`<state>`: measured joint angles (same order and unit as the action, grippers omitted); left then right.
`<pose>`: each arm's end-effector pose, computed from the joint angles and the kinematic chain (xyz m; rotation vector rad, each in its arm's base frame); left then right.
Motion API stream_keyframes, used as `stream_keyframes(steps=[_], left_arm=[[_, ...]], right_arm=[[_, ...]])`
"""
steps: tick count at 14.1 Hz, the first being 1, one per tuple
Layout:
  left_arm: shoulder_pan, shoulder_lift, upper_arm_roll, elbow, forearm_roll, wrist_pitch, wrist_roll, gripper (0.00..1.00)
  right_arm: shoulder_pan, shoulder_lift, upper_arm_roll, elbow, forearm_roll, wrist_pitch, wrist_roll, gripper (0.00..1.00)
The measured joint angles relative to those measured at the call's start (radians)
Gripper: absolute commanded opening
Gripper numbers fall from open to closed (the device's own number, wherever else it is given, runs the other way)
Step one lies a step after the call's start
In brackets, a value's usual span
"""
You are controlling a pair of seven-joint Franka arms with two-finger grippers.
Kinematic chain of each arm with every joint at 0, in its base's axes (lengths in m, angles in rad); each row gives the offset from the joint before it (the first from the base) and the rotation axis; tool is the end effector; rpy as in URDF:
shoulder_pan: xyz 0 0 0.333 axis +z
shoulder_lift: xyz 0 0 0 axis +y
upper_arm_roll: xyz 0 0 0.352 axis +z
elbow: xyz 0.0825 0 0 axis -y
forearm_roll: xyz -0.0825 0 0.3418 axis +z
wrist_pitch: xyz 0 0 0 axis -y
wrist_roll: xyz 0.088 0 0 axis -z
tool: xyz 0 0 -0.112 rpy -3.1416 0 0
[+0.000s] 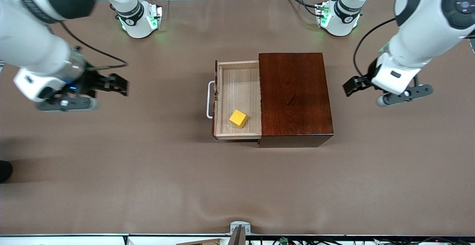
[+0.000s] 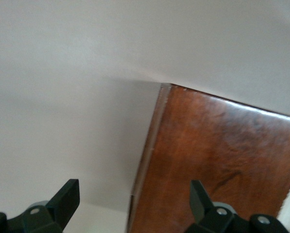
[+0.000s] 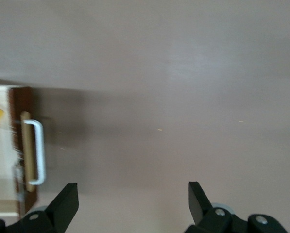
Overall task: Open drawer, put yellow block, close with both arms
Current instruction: 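Withdraw the right gripper while the left gripper moves to the drawer front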
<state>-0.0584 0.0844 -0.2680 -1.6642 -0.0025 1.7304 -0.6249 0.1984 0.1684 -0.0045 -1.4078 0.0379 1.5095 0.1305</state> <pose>0.5210 -0.1701 0.5855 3.0912 0.4666 -0.0389 0.5515 0.1131 0.6293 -3.1121 -0.1004 0.1119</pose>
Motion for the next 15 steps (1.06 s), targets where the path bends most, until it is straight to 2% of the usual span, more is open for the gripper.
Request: stream_keyframes(steps=[3,6,12,15], left_arm=[[-0.015,0.054,-0.067,0.045,0.0,0.001,-0.196,1.0],[-0.102,0.113,-0.08,0.08,0.0,0.003,-0.358,1.0],[-0.264,0.252,-0.081,0.191,0.003,0.017,-0.681,1.0],[-0.354,0.329,-0.08,0.247,0.058,0.059,-0.901,1.0]], right_arm=[[-0.11,-0.071,-0.001,-0.076,-0.015,0.005,-0.15,1.0],[-0.186,-0.098,-0.001,-0.1,-0.037,0.009,-0.21,1.0],[-0.23,-0.11,0.0,-0.105,-0.068,0.024,-0.215,1.0],[-0.231,-0.11,0.001,-0.106,-0.07,0.024,-0.215,1.0]])
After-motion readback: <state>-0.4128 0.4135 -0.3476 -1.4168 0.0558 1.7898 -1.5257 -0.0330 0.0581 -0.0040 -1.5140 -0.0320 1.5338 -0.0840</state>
